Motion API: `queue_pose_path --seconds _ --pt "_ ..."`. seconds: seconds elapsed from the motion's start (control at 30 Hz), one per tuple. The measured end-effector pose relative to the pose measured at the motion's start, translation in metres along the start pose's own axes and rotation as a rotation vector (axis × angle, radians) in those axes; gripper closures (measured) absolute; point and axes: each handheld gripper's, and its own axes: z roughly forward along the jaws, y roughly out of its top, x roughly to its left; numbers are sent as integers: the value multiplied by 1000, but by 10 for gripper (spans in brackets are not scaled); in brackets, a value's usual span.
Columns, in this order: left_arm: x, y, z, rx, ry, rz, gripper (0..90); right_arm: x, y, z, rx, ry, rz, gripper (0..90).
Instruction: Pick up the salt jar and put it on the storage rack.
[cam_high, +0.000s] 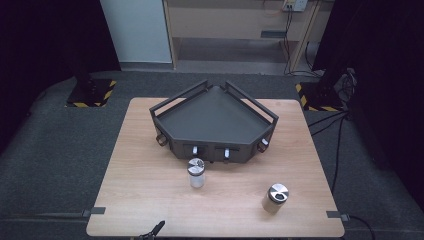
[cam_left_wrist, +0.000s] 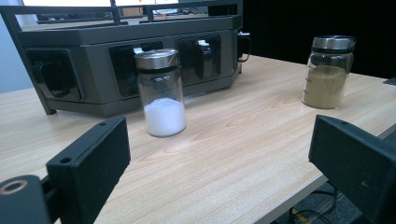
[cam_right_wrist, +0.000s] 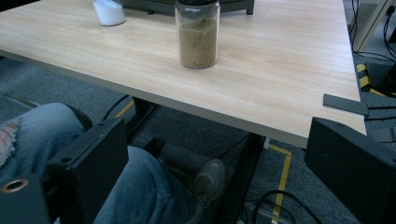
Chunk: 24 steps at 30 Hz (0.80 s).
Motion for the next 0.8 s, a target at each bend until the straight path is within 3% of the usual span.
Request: queue_pose_path --seconds 0.37,0.5,0.57,0.67,0.73,0.8 --pt "-1 1 -1 -4 4 -5 45 -1 0 0 -3 -1 3 66" --pt "-11 10 -2 -52 49 -1 44 -1 1 1 0 -2 12 65" --pt "-13 21 1 -52 37 8 43 -1 2 1 -3 -1 10 65" --pt "-16 32 13 -47 31 -9 43 -2 3 3 -7 3 6 65" --pt "-15 43 30 -22 44 -36 43 -2 4 4 -3 9 10 65" --pt "-12 50 52 -3 67 -39 44 -3 4 5 0 14 8 65"
